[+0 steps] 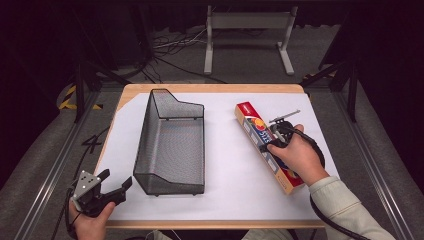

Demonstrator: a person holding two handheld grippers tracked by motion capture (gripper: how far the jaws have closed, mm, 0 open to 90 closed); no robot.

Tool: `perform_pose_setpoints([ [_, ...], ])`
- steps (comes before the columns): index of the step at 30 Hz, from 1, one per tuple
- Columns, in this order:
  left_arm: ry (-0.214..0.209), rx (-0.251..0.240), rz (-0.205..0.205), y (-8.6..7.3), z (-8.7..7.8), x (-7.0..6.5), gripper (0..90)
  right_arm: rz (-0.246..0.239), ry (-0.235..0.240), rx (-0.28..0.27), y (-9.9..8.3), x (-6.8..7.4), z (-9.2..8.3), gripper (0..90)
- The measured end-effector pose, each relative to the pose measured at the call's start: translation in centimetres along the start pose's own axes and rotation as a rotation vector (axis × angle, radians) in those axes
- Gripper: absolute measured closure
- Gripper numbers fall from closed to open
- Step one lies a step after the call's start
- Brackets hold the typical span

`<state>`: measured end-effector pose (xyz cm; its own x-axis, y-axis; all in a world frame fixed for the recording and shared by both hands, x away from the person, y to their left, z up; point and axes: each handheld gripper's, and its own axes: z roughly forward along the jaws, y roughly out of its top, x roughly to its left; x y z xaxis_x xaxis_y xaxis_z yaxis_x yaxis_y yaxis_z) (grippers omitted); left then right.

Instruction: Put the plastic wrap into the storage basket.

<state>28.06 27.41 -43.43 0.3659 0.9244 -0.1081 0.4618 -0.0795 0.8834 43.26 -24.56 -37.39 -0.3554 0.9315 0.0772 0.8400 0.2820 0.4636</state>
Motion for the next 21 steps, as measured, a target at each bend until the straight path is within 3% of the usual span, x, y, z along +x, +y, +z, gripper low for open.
perform_pose_setpoints([
  [9, 0.0, 0.0, 0.0, 0.0, 0.0, 0.0, 17.0, 0.023, 0.024, -0.06, 0.4, 1.4, -2.2, 40.1],
  [15, 0.001, -0.001, 0.0, 0.0, 0.0, 0.0, 17.0, -0.008, 0.027, -0.096, 0.6, 2.6, -3.5, 40.1],
  [21, 0.0, 0.0, -0.003, 0.0, 0.0, -0.1, 17.0, -0.004, 0.043, -0.11, 1.0, 3.7, -4.9, 40.1],
])
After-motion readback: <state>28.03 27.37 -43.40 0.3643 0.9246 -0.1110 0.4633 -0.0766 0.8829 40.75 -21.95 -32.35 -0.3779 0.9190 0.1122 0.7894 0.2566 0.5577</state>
